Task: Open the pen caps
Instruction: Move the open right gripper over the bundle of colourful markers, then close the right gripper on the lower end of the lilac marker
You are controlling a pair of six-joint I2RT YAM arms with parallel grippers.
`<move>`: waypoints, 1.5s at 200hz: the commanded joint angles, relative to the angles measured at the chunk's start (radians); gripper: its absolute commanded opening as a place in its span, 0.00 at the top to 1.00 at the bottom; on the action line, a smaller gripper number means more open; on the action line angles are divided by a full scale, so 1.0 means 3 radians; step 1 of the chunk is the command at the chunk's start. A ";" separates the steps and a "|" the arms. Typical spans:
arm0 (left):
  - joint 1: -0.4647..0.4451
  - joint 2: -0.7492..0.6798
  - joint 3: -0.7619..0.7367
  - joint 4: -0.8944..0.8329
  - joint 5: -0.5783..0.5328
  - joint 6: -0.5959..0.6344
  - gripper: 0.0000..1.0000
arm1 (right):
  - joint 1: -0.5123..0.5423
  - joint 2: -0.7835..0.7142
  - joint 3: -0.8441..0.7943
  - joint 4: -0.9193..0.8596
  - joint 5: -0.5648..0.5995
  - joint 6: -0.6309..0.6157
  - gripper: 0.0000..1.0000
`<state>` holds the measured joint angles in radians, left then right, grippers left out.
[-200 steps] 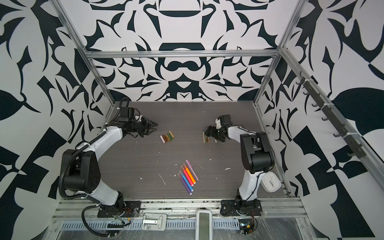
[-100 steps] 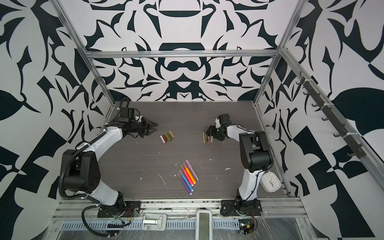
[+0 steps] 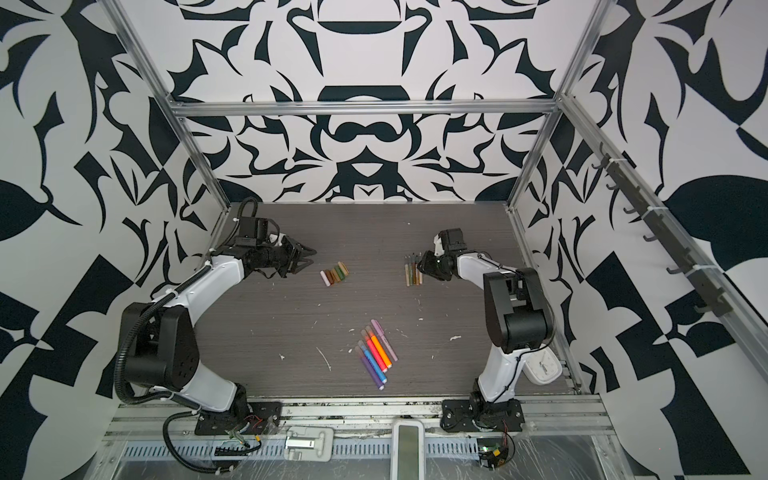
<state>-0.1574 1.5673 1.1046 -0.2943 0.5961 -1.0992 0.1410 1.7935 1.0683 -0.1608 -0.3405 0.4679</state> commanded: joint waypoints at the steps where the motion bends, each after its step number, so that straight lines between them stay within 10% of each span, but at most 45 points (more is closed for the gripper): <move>1: -0.0002 -0.0091 -0.0044 -0.0062 0.0043 0.0035 0.65 | -0.0008 -0.0184 -0.0020 -0.0022 0.0048 -0.0103 0.58; 68: -0.0002 -0.0031 -0.0057 -0.0042 0.0055 0.0052 0.66 | 0.0747 -0.1085 -0.0696 -0.0416 0.0096 -0.0683 0.60; 145: -0.0038 0.0206 0.0145 -0.0015 0.0082 0.0036 0.66 | 0.2128 -0.1510 -0.1442 -0.0496 0.0512 -0.0272 0.64; 300: -0.0089 0.0232 0.0100 0.0001 0.0058 0.0029 0.66 | 0.2422 -0.1139 -0.1286 -0.0804 0.1028 -0.0015 0.85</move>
<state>-0.1837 1.6341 1.1240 -0.2924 0.6102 -1.0954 0.8646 1.4376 0.6697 -0.3702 -0.0811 0.4454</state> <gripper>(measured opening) 0.343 0.158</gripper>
